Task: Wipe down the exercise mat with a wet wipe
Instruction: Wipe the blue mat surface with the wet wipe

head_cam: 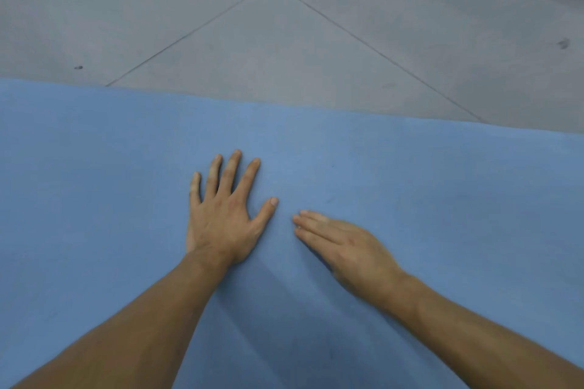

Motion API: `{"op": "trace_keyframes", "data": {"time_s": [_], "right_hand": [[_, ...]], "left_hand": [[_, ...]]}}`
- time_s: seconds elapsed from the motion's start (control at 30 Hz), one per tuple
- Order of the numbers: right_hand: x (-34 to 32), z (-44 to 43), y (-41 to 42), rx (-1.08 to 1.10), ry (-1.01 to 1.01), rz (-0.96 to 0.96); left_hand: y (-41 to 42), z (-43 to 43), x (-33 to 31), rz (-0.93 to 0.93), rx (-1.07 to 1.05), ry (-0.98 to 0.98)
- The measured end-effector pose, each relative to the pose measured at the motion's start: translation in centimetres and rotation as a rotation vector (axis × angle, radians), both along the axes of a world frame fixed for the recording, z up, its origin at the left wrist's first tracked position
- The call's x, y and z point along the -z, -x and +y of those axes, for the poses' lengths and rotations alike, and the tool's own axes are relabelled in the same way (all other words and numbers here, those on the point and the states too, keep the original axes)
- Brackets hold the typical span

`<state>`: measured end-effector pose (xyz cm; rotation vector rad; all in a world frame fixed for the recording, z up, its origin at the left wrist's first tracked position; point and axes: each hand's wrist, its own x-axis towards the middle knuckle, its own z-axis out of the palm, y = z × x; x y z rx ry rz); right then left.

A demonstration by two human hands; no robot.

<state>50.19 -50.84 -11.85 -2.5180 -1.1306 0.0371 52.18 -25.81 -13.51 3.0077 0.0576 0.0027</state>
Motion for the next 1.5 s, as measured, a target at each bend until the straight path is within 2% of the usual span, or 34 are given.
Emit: {"op": "trace_keyframes", "data": {"time_s": [0.07,0.23,0.33,0.5,0.7,0.83,0.93,1.07,1.33,1.5], "right_hand": [[0.1,-0.1,-2.4,0.061,0.015,0.005],[0.0,-1.4,-9.9,0.397,0.041,0.101],[0.0,-1.4,-11.4,0.473,0.030,0.108],[-0.4,-0.1,-7.6,0.504,0.009,0.107],[-0.8,-0.1,-0.3,0.412,0.006,0.056],[-0.8,-1.0,3.7,0.353,0.179,0.123],[-0.7,-1.5,3.2,0.448,0.306,0.100],[-0.4,-1.2,2.4,0.487,0.359,0.122],[-0.3,-0.5,-7.8,0.713,0.296,0.201],[-0.7,1.4,-8.3,0.654,0.302,0.218]], "left_hand": [[0.0,-0.1,0.0,-0.009,-0.003,0.003],[0.1,0.0,0.2,-0.026,0.003,0.006],[0.0,0.0,0.2,-0.022,0.007,0.002],[0.0,0.0,-0.1,-0.007,-0.001,0.009],[0.1,-0.1,-0.3,0.005,-0.002,0.013],[0.1,0.0,-0.2,0.003,-0.003,0.018],[0.0,0.0,0.0,0.001,-0.001,0.022],[0.0,0.0,0.0,-0.009,-0.002,0.025],[0.0,-0.1,-0.1,-0.007,0.000,0.016],[-0.1,-0.1,-0.1,-0.006,-0.004,0.014]]}}
